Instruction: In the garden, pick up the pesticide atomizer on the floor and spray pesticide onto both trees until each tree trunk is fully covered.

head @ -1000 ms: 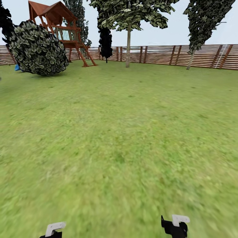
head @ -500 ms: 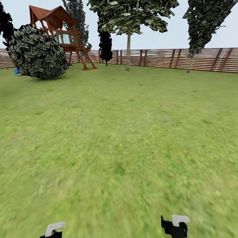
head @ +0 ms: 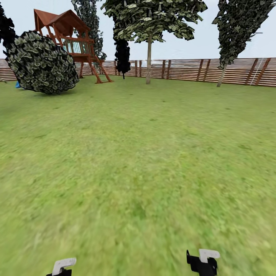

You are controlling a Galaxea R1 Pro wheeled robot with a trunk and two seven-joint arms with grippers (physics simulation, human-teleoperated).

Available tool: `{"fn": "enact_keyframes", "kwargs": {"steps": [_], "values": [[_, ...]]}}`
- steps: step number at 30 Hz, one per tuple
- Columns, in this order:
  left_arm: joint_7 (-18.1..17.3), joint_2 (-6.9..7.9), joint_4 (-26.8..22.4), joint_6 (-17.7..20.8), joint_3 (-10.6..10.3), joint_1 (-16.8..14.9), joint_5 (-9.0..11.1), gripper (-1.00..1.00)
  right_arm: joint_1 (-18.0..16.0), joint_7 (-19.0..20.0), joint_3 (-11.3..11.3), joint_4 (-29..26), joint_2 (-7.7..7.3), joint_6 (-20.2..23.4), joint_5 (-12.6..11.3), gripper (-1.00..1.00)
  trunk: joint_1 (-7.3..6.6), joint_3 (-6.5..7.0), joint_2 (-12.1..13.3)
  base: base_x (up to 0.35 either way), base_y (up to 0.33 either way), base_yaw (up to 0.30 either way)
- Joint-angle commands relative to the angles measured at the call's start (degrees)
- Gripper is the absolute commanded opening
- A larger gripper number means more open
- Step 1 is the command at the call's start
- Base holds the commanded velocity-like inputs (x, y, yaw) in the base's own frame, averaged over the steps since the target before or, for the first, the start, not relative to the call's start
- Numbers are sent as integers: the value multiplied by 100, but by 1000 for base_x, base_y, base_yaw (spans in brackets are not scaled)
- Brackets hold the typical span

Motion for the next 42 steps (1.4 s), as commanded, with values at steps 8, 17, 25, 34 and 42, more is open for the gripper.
{"fn": "enact_keyframes", "kwargs": {"steps": [8,17,25,34,42], "values": [[-27,1,5,-20,51,-4,-49,-100,-4,-21,-40,7,-4,-12,60,100,3,-5,-2,339,0,0],[-25,8,2,-20,50,-4,-49,-100,-5,-21,-40,7,-3,-14,60,100,3,14,-2,339,0,0],[-25,10,0,-20,50,-4,-49,-100,-4,-21,-43,7,-4,-15,60,100,3,48,-2,339,0,0],[-25,10,-1,-20,50,-4,-49,-100,-3,-21,-46,7,-4,-15,60,100,3,49,-2,339,0,-16],[-25,10,5,-21,50,-4,-49,-100,-4,-21,-46,7,-3,-13,60,100,3,49,-2,339,0,-129]]}}
